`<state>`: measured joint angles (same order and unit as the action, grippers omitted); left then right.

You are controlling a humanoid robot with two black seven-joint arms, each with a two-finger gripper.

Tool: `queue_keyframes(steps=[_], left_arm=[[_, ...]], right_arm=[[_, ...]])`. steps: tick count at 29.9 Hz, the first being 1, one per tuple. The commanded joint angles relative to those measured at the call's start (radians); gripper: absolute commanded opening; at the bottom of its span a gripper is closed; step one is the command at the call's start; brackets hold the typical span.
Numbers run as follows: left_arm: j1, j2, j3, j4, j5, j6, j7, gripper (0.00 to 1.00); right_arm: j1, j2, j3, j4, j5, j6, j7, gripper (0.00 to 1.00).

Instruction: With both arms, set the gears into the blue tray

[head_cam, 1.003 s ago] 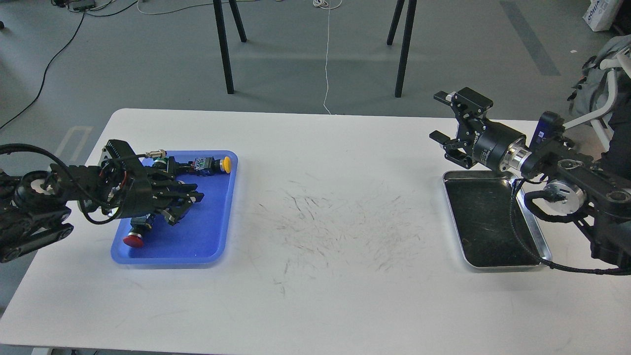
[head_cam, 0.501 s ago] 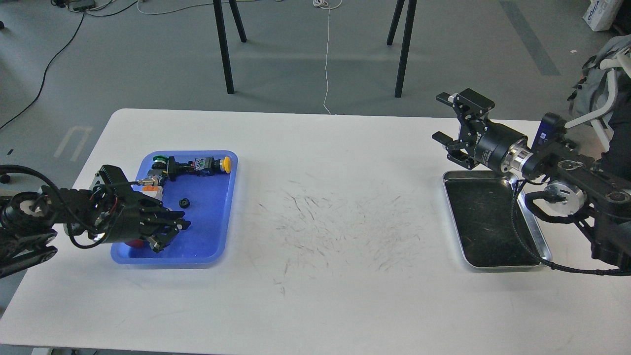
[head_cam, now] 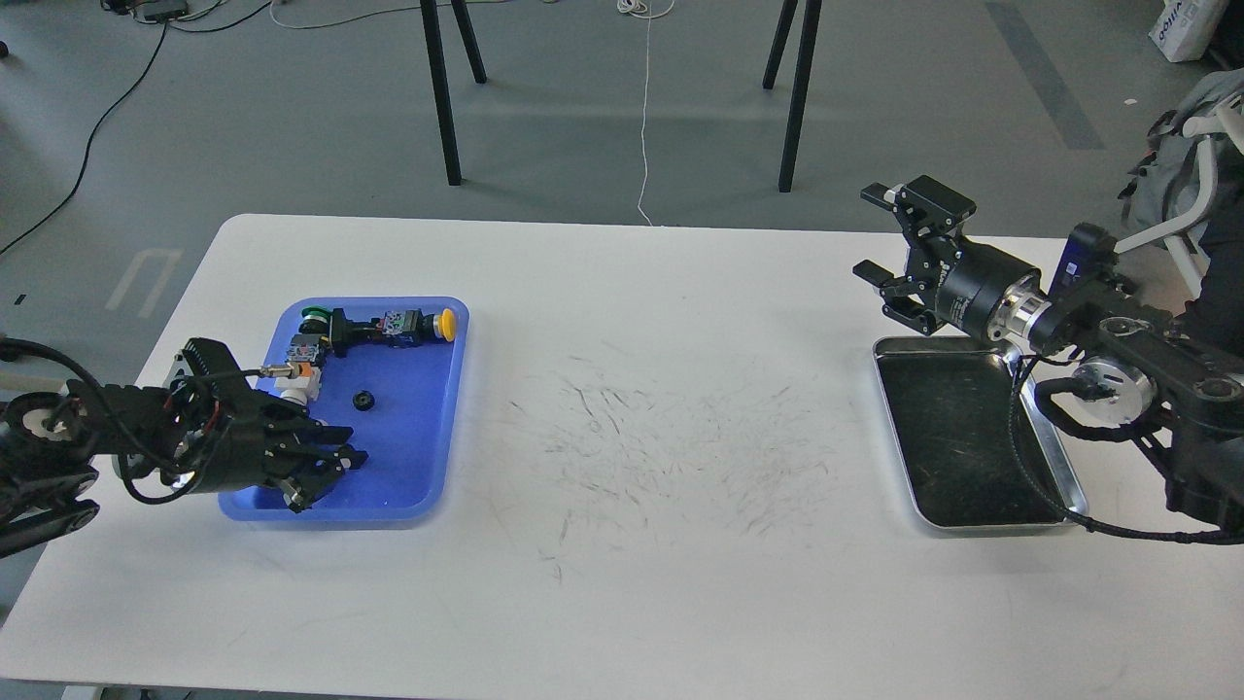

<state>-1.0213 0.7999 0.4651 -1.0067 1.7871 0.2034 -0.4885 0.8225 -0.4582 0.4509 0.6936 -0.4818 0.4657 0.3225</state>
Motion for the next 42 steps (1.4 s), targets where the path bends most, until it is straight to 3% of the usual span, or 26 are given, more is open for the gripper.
queue_keyframes(steps=[1,9,11,20,29,38,42], left_arm=[[-0.016,0.028,-0.005,-0.032,-0.002,-0.001,0.000,0.73],[-0.040,0.074,-0.091,-0.058,-0.009,-0.007,0.000,0.79],[-0.039,0.071,-0.129,-0.058,-0.023,-0.019,0.000,0.84],[-0.046,0.059,-0.324,-0.056,-0.395,-0.148,0.000,0.98],[-0.042,-0.044,-0.540,-0.044,-0.653,-0.298,0.000,0.99],[-0.043,-0.134,-0.654,0.025,-1.001,-0.360,0.000,1.00],[-0.043,-0.198,-0.707,0.118,-1.168,-0.384,0.000,1.00]], right_arm=[[0.000,0.001,0.000,0.001,0.000,-0.001,0.000,0.98],[0.000,0.003,-0.001,0.000,0.000,-0.001,0.000,0.98],[0.000,0.001,-0.001,0.000,0.000,-0.001,0.000,0.98],[0.001,-0.005,0.002,-0.005,-0.001,-0.010,0.000,0.98],[0.001,-0.008,0.002,-0.006,-0.001,-0.045,0.000,0.98],[-0.002,0.003,0.006,-0.071,0.000,-0.085,-0.002,0.98],[-0.003,0.004,0.009,-0.071,0.015,-0.102,-0.002,0.98]])
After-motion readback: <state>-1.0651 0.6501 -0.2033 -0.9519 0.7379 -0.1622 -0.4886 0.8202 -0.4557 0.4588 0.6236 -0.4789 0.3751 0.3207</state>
